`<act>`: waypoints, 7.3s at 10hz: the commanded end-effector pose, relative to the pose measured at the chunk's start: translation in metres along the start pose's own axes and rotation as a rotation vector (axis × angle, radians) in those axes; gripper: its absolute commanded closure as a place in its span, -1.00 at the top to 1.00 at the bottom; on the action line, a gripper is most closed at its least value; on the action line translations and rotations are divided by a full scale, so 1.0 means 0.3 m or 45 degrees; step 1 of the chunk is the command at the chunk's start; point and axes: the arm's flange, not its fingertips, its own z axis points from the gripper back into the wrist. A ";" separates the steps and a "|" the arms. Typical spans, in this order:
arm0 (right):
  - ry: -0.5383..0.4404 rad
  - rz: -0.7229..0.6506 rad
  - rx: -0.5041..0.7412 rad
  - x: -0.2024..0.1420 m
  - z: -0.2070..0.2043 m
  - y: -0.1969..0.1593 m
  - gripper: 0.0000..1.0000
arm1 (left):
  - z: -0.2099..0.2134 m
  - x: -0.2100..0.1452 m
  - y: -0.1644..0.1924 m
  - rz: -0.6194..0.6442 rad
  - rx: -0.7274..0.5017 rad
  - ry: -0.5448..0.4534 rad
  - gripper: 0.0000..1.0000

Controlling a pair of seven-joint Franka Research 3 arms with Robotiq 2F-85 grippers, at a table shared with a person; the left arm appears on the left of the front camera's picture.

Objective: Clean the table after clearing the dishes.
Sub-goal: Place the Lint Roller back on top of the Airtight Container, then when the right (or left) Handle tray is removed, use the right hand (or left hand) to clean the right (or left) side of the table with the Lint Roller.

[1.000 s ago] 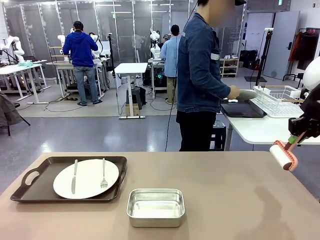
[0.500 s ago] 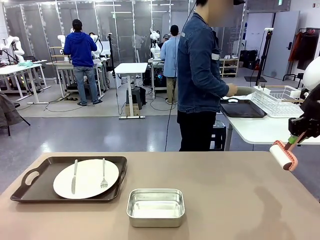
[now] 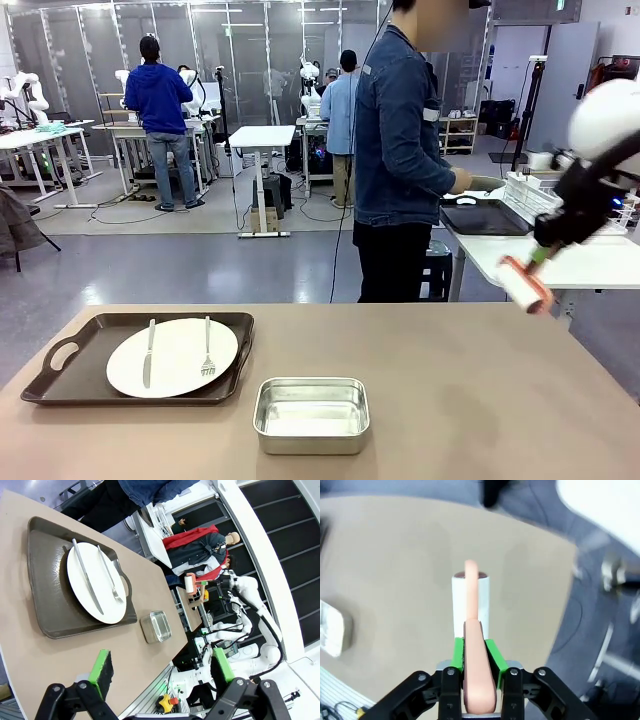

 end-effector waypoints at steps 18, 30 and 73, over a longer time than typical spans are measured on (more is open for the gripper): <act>0.153 1.178 0.109 -0.078 0.015 1.172 -0.55 | 0.007 -0.004 -0.004 -0.002 -0.001 -0.007 0.99; 0.341 1.551 0.286 -0.007 -0.487 1.362 -0.55 | 0.007 -0.004 -0.004 -0.002 -0.001 -0.007 0.99; 0.437 1.509 0.260 0.195 -0.545 1.268 1.00 | 0.007 -0.004 -0.004 -0.002 -0.001 -0.007 0.99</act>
